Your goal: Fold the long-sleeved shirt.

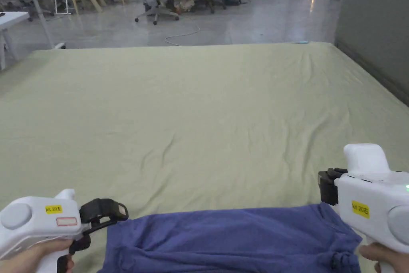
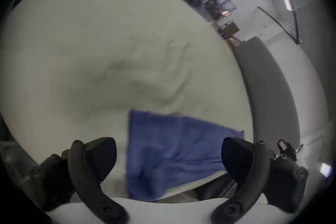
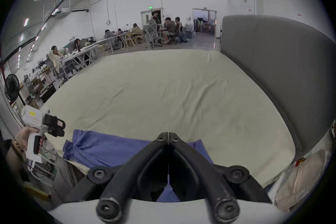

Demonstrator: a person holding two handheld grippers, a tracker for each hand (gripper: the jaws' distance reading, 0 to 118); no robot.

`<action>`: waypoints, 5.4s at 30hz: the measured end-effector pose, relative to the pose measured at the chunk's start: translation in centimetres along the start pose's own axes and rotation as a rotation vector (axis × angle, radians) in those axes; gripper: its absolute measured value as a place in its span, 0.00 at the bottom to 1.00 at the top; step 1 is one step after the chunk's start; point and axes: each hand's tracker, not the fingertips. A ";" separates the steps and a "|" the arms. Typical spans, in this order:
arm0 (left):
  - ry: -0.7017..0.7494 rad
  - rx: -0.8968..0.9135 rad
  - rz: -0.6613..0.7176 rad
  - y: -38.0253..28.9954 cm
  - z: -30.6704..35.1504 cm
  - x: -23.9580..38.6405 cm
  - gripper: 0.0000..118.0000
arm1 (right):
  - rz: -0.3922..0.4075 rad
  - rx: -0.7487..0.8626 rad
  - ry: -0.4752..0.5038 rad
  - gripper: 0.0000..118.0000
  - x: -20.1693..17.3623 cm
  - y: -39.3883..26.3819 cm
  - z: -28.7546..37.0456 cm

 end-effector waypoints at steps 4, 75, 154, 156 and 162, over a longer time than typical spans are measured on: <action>-0.136 -0.104 0.096 -3.3 -1.0 -1.6 0.98 | 0.019 -0.049 -0.007 0.00 0.1 -1.3 0.2; -0.451 -0.266 -0.330 -9.9 -14.9 26.4 0.98 | -0.096 -0.083 -0.017 0.00 4.0 -5.0 4.5; -0.113 -0.136 -0.326 -8.9 -9.4 16.5 0.09 | -0.442 -0.419 0.448 0.00 1.9 -9.8 -14.1; -0.108 -0.120 -0.307 -7.8 -9.1 16.0 0.09 | -0.422 -0.424 0.403 0.00 1.2 -8.9 -13.4; -0.183 -0.084 -0.265 -4.3 -5.9 13.6 0.08 | -0.283 -0.327 0.372 0.00 -3.6 -5.4 -11.8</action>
